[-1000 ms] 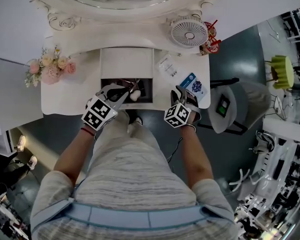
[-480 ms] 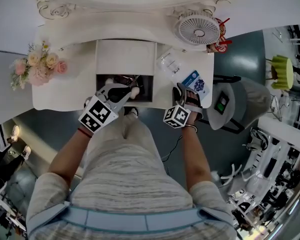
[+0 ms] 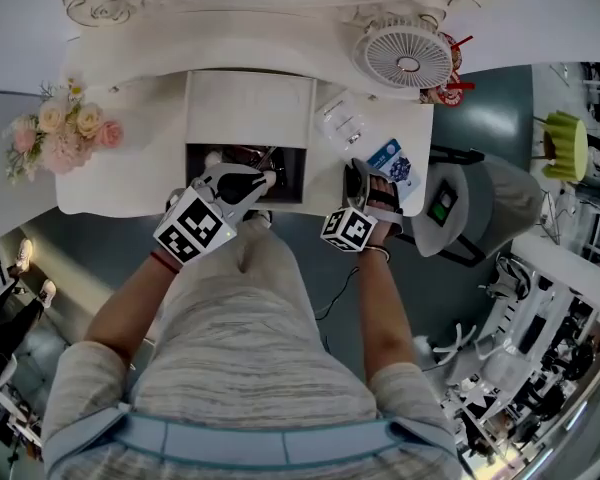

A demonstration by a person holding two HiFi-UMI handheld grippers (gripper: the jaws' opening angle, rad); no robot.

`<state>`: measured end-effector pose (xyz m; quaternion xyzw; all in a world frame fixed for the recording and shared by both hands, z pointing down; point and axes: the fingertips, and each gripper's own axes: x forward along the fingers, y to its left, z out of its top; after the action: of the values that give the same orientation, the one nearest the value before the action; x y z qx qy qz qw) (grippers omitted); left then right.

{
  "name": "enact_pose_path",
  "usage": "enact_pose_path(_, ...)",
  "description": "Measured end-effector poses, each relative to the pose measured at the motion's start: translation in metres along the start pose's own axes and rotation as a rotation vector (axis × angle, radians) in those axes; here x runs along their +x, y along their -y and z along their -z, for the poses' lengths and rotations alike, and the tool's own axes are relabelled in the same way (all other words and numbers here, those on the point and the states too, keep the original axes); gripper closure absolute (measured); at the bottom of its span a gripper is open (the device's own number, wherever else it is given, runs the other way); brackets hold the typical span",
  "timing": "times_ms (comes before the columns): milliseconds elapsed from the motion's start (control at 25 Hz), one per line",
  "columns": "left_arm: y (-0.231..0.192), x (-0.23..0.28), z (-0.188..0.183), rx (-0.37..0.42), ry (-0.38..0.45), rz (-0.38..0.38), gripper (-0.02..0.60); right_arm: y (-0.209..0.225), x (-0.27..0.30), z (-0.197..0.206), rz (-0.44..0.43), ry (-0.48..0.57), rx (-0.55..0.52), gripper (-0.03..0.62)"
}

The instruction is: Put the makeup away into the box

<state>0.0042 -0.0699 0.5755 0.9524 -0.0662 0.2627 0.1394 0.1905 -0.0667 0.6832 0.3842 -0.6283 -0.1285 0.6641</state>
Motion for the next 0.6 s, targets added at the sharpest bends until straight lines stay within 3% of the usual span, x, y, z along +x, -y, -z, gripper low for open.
enact_pose_path(240,0.001,0.001,0.000,-0.006,-0.001,0.008,0.563,0.002,0.004,-0.001,-0.002,-0.003,-0.008,0.559)
enact_pose_path(600,0.008,-0.002,0.002,-0.007,0.011,0.016,0.563,0.022,-0.013,-0.008,0.062,0.028,0.049,0.580)
